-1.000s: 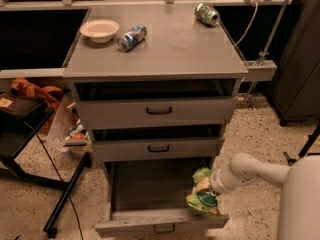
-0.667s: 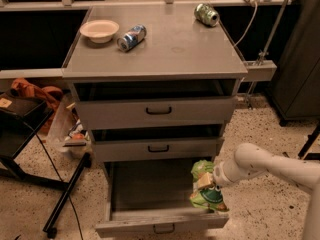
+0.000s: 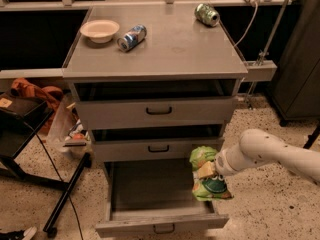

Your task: Pick green rice chip bag from bottom drawer and place on counter

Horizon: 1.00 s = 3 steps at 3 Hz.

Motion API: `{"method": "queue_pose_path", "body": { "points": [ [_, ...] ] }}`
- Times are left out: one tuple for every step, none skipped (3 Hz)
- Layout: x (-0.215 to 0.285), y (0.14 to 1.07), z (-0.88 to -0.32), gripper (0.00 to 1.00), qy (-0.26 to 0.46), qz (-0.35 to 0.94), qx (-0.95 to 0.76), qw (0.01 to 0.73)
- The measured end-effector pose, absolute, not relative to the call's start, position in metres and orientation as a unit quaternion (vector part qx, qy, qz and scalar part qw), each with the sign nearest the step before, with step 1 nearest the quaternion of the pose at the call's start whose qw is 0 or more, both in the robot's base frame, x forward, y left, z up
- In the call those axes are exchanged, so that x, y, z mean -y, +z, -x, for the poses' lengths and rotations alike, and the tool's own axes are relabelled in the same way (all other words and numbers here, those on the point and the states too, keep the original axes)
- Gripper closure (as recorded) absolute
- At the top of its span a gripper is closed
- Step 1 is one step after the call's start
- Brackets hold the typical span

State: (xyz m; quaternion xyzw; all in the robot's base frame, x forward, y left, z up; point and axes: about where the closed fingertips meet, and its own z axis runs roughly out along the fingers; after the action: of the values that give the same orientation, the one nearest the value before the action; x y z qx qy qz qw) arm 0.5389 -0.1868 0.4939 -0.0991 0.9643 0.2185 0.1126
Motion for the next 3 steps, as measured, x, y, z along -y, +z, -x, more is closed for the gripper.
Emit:
{"method": "queue_pose_path", "body": {
  "points": [
    [0.187,0.494,-0.539,1.00,0.218,0.099,-0.964,0.113],
    [0.188,0.522,-0.539,1.00,0.219,0.110,-0.961,0.125],
    [0.181,0.576,-0.533,1.00,0.203,0.133,-0.961,0.136]
  ]
}}
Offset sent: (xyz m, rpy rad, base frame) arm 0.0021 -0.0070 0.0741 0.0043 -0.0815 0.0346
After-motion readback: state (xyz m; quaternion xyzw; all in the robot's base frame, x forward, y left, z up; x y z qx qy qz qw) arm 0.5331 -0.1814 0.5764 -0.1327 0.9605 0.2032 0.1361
